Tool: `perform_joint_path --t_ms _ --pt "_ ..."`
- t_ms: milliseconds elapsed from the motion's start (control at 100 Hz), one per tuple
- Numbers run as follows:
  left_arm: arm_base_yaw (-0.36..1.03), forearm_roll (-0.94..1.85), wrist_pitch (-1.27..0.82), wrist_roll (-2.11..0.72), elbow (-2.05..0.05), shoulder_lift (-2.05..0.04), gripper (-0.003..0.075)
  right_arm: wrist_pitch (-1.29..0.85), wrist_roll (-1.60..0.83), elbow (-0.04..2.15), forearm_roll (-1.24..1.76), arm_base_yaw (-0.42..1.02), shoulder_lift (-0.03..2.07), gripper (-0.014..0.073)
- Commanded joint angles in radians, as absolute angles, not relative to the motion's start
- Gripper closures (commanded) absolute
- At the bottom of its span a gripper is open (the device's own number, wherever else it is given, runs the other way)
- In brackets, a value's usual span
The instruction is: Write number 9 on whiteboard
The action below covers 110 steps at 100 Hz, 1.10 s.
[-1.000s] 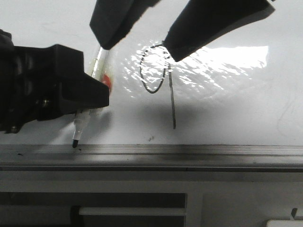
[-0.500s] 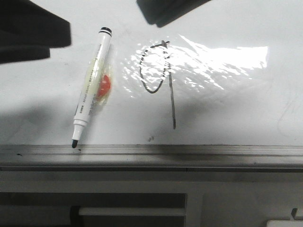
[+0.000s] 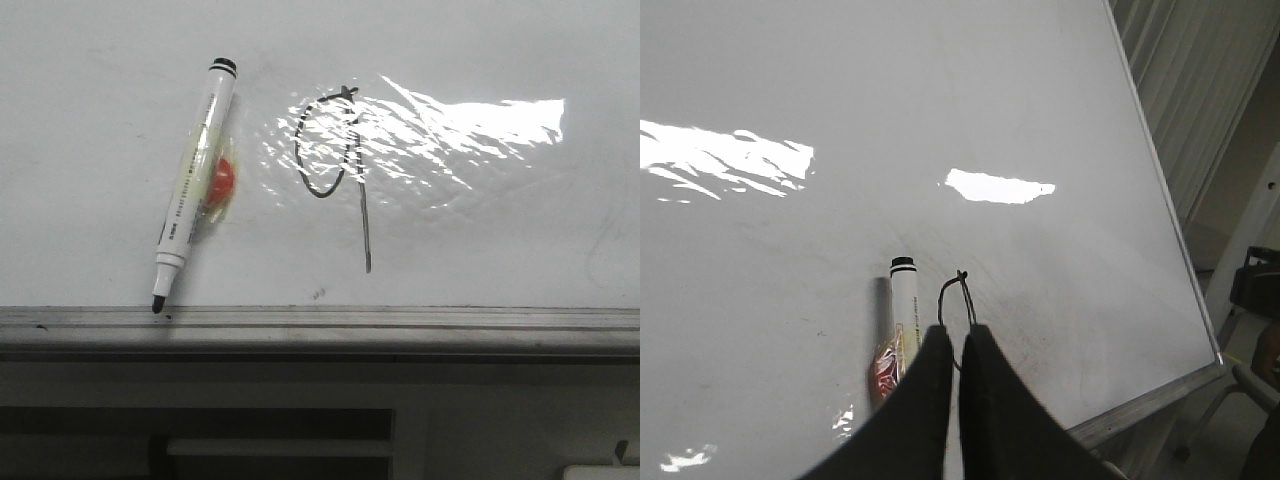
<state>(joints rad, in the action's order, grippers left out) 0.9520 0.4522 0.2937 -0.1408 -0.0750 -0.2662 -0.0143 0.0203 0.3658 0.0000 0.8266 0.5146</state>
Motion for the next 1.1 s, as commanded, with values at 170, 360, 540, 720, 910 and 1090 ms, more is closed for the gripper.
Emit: perform_joint_path --t_ms 170,360,540,720,910,1090 --pt "0.949 0.437 0.349 -0.146 -0.016 -0.121 0.0741 0.026 0.01 0.207 -0.02 0.828 0.247 0.0655" --pt "0.949 0.454 0.349 -0.146 -0.003 -0.121 0.0741 0.026 0.01 0.148 -0.02 0.828 0.163 0.0655" --pt "0.949 0.454 0.349 -0.146 -0.003 -0.121 0.0741 0.024 0.01 0.136 -0.02 0.828 0.163 0.0655" --pt "0.949 0.454 0.349 -0.146 -0.003 -0.121 0.0741 0.024 0.01 0.136 -0.02 0.828 0.163 0.0655" --pt "0.949 0.454 0.349 -0.146 -0.003 -0.121 0.0741 0.024 0.01 0.136 -0.02 0.828 0.163 0.0655" --pt "0.947 0.427 0.351 -0.146 0.02 -0.121 0.0741 0.024 0.01 0.136 -0.02 0.828 0.163 0.0655"
